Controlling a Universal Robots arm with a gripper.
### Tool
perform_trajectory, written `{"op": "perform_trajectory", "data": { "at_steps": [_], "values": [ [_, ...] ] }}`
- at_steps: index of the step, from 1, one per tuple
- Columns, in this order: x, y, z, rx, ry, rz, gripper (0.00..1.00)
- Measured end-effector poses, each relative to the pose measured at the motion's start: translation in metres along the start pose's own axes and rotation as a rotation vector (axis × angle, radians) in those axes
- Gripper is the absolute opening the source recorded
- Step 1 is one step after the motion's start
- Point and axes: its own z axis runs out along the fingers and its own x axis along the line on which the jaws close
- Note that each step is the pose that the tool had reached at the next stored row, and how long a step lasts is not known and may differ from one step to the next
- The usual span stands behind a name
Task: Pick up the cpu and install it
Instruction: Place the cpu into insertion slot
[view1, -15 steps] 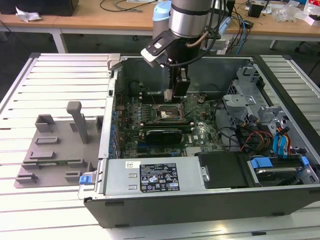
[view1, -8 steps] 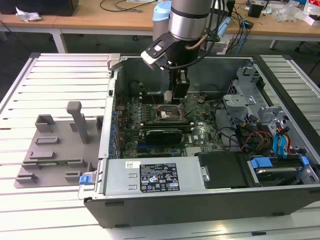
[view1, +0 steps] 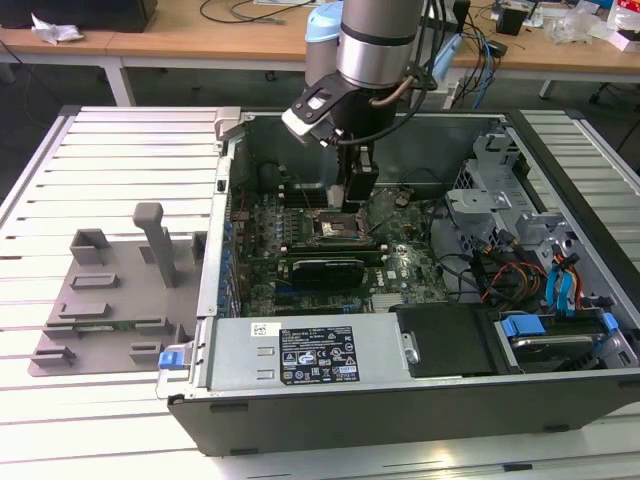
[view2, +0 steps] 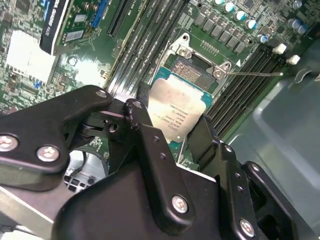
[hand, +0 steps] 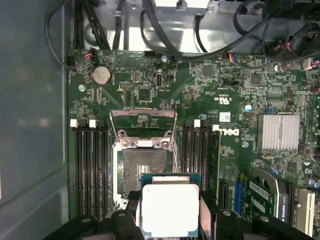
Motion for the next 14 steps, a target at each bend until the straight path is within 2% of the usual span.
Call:
{"op": "perform_trajectory", "data": {
  "at_steps": [3,14],
  "values": [
    [0.0004,0.0001,0.0014,-0.0028,-0.0037,-0.085,0.55],
    [0.0008,0.0005,0.0104,-0.0029,-0.0037,-0.085,0.55]
  ]
}}
